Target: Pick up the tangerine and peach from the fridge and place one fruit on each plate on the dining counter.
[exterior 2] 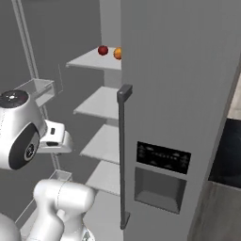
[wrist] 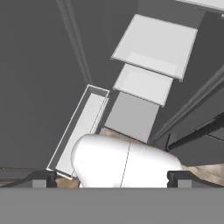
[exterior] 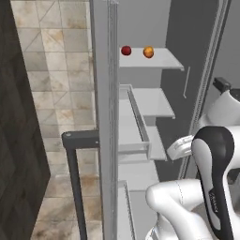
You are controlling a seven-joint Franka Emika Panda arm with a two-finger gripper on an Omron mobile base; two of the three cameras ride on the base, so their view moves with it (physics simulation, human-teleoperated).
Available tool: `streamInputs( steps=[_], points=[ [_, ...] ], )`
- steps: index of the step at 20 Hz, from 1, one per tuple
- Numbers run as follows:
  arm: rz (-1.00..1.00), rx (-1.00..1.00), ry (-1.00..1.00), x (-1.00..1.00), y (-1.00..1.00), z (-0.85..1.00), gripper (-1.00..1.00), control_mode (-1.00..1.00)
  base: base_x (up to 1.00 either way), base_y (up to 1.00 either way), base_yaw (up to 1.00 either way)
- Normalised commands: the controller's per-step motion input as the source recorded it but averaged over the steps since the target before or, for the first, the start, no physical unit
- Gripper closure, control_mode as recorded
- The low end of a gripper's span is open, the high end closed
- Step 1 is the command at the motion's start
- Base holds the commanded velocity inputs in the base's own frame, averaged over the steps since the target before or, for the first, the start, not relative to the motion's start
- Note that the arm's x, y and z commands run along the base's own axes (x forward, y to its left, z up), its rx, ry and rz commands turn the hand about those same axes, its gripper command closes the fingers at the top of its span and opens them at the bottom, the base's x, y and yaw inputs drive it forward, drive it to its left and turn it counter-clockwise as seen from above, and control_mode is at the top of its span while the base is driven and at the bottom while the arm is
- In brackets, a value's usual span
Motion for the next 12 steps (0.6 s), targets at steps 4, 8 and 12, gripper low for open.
streamInputs(
  steps=[4, 8, 12],
  points=[
    [0.00, 0.00, 0.00, 0.00, 0.00, 0.00, -1.00, 1.00, 0.56, 0.11, 0.19],
    [0.00, 0.00, 0.00, 0.00, 0.00, 0.00, -1.00, 1.00, 0.32, -0.31, 0.02],
    [0.00, 0.00, 0.00, 0.00, 0.00, 0.00, -1.00, 1.00, 0.11, -0.10, 0.00]
  ],
)
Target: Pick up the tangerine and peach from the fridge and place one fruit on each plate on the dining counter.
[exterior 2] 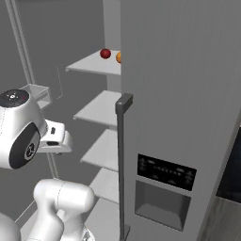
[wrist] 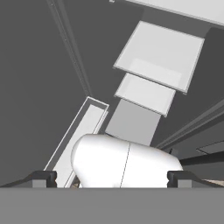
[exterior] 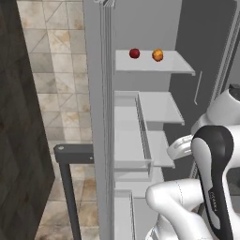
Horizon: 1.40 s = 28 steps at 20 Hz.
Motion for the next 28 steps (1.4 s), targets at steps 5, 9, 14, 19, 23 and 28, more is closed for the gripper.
streamInputs(
  steps=[5, 9, 14, 19, 23, 28],
  points=[
    [0.00, 0.00, 0.00, 0.00, 0.00, 0.00, -1.00, 1.00, 0.03, 0.00, 0.00],
    [0.00, 0.00, 0.00, 0.00, 0.00, 0.00, -1.00, 1.00, 0.00, 0.00, 0.00],
    [0.00, 0.00, 0.00, 0.00, 0.00, 0.00, -1.00, 1.00, 0.00, 0.00, 0.00],
    [0.00, 0.00, 0.00, 0.00, 0.00, 0.00, -1.00, -1.00, 0.00, 0.00, 0.00],
    [0.00, 0.01, -0.08, -0.18, -0.18, 0.05, -1.00, -1.00, 0.00, 0.00, 0.00],
    [0.00, 0.00, -0.09, -0.25, -0.29, 0.21, -1.00, -1.00, 0.00, 0.00, 0.00]
  ],
)
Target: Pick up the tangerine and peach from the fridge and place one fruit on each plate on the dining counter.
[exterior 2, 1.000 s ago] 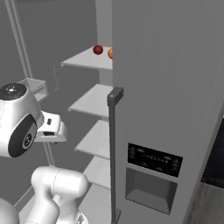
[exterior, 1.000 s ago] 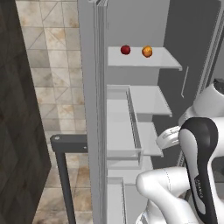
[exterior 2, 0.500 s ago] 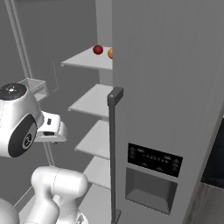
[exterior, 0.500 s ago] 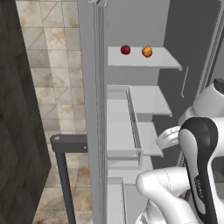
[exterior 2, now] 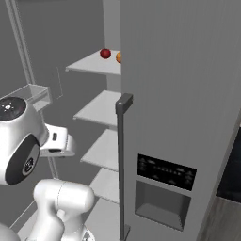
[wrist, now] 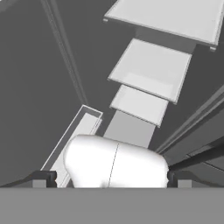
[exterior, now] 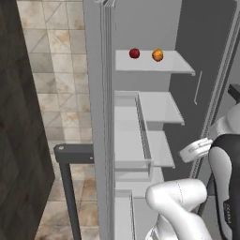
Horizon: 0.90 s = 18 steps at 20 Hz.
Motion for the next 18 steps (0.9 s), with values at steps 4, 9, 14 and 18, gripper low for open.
streamInputs(
  steps=[4, 9, 14, 18],
  points=[
    [0.00, 0.02, -0.03, 0.06, -0.06, 0.70, -1.00, -1.00, 0.00, 0.00, 0.00],
    [-0.08, 0.08, 0.00, 0.61, 0.06, 1.00, -1.00, -1.00, 0.00, 0.00, 0.00],
    [-0.19, 0.08, 0.00, 0.50, 0.10, 0.87, -1.00, -1.00, 0.00, 0.00, 0.00],
    [-0.18, 0.00, -0.01, 0.88, 0.15, -0.08, -1.00, -1.00, 0.00, 0.00, 0.00]
  ],
)
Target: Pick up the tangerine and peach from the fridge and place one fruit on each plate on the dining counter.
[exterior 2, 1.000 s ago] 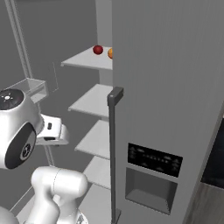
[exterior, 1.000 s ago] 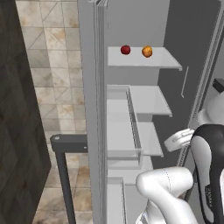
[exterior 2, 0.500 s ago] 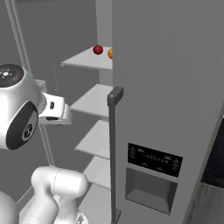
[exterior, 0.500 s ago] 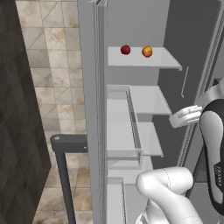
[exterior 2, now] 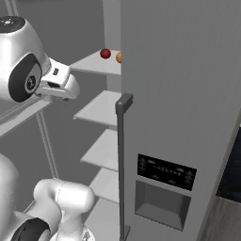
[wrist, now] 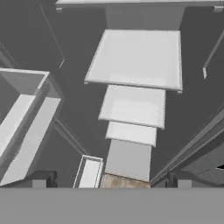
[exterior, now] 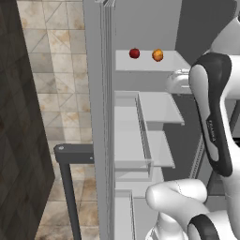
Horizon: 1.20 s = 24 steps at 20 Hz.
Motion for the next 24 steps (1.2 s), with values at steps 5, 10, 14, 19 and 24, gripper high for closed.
streamInputs(
  steps=[5, 10, 14, 19, 24],
  points=[
    [-0.04, 0.00, -0.24, 0.66, 0.13, 0.04, -1.00, -1.00, 0.00, 0.00, 0.00],
    [0.00, 0.00, -0.38, 0.05, 0.00, 0.32, -1.00, -1.00, 0.00, 0.00, 0.00],
    [0.00, -0.01, -0.24, 0.06, -0.06, 0.14, -1.00, -1.00, 0.00, 0.00, 0.00],
    [-0.01, -0.11, -0.01, 0.53, -0.05, 0.39, -1.00, -1.00, 0.00, 0.00, 0.00],
    [0.00, -0.10, 0.19, 0.61, -0.17, 0.43, -1.00, -1.00, 0.00, 0.00, 0.00]
  ],
)
